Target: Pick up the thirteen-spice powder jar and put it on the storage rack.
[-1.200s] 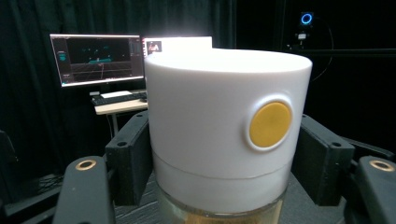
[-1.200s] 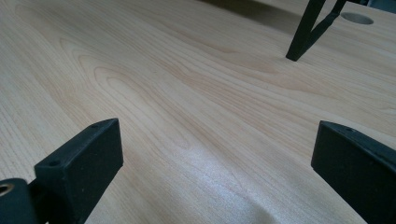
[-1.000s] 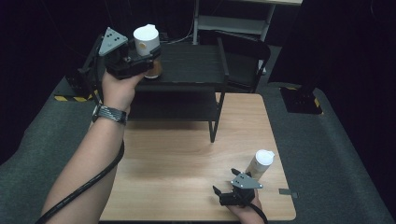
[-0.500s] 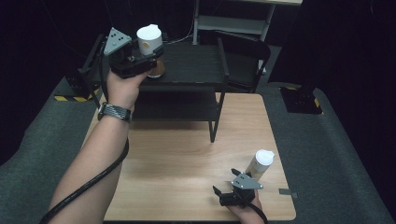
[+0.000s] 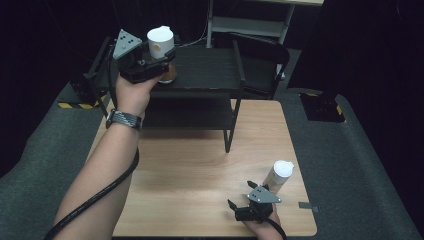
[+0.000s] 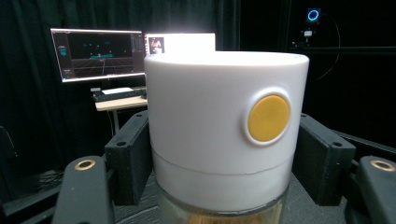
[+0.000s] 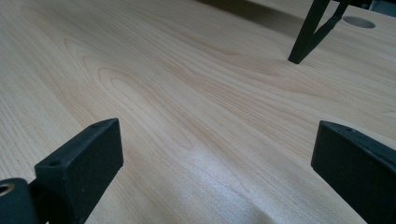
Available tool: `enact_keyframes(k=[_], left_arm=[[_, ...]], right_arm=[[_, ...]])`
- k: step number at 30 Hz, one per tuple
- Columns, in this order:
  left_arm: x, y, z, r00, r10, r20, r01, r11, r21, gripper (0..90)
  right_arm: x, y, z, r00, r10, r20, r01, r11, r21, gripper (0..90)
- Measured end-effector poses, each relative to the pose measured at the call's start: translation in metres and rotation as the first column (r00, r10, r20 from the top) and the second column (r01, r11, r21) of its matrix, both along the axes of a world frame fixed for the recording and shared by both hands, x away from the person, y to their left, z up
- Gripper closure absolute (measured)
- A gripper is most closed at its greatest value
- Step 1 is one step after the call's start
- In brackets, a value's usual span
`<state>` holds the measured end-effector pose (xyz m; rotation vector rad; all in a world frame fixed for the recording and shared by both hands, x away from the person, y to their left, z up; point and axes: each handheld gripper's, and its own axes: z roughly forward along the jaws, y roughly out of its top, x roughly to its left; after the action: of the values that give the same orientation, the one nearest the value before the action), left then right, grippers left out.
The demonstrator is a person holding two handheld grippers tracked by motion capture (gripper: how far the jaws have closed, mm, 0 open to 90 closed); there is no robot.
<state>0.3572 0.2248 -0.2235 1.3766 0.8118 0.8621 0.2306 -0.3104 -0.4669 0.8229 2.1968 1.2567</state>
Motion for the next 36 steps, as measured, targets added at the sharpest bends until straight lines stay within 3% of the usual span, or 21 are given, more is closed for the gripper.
enact_keyframes(k=[6,24,36], left_arm=[[-0.001,-0.002,-0.002,0.9999,0.006,0.009,-0.006,0.9999,0.01,29.6],[-0.002,0.0,0.002,0.9999,-0.001,-0.014,0.001,1.0,0.008,28.0],[-0.011,-0.003,0.004,0.9985,0.036,-0.041,-0.037,0.9991,-0.019,9.0]], right_arm=[[0.0,0.0,0.0,1.0,0.002,0.0,-0.002,1.0,-0.003,1.9],[-0.001,0.001,0.0,1.0,0.001,0.003,-0.001,1.0,-0.003,1.9],[-0.001,0.002,0.0,1.0,0.0,0.003,0.0,1.0,-0.009,1.9]])
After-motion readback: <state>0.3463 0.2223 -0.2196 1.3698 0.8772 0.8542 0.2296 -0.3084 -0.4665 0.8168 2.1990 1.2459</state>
